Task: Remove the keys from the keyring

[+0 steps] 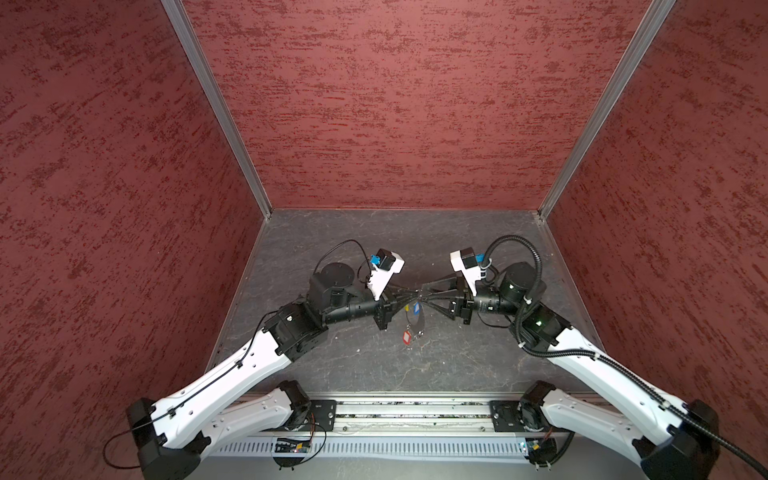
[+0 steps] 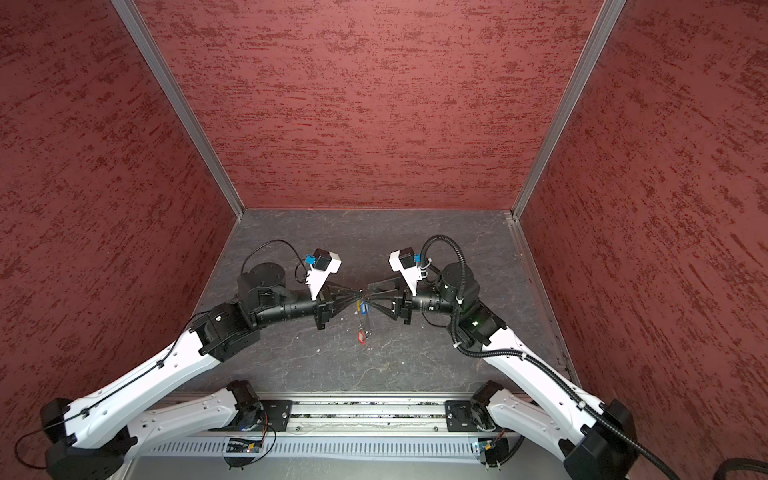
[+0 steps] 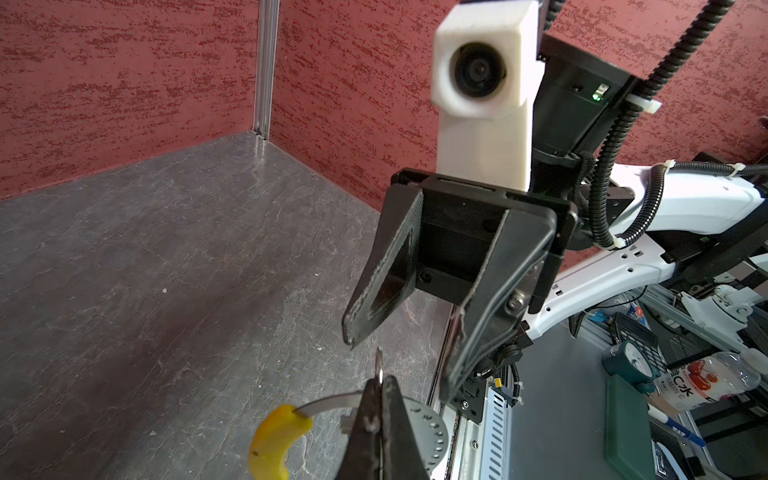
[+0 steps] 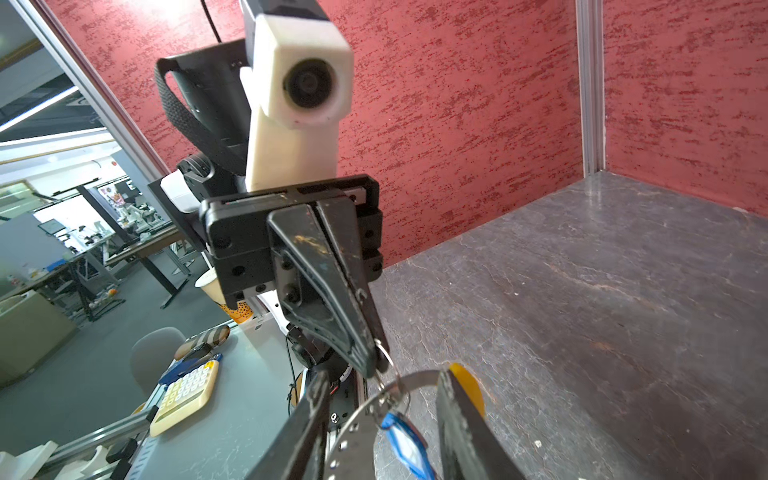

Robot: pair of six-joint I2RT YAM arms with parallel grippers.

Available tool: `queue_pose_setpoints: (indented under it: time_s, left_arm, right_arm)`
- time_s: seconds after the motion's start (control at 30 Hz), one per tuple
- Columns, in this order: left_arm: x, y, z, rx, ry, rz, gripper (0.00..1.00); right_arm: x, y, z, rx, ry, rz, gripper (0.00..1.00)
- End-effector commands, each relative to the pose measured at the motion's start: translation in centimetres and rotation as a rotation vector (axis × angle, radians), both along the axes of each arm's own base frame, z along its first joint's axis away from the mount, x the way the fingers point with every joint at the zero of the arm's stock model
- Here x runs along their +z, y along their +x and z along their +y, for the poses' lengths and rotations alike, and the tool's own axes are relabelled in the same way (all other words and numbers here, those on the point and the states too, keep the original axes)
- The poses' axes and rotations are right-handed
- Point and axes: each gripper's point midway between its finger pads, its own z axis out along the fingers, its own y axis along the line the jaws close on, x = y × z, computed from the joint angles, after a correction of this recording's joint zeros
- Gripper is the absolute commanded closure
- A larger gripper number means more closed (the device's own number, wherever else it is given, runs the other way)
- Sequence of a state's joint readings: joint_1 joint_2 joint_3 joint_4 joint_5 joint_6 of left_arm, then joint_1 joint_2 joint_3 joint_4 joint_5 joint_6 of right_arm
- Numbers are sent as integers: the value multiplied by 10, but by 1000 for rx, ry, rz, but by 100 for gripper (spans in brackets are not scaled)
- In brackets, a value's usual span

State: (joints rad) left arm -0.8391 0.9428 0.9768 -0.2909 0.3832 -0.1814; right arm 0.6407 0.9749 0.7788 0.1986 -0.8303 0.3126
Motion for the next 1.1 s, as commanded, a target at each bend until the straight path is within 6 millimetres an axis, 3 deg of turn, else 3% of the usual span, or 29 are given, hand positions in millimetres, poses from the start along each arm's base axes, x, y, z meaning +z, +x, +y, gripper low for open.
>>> queue_pose_setpoints:
  time_s: [0.0,0.37,0.87,1.07]
  left_arm:
    - [20,-7,-2,-39,-40,-45,100]
    - [18,-9,-2,-53,-31,-44,100]
    - [19,-14,4,-100,-52,-38,100]
    - [18,-14,3,-106,-53,-31,100]
  right_arm:
    - [18,-7,5,49,27,-62,61]
    - [11,-8,4,38,6,-66,76]
    - [2,-21,3,101,-13,-60,80]
    - [0,-21,3,111,-14,-57,87]
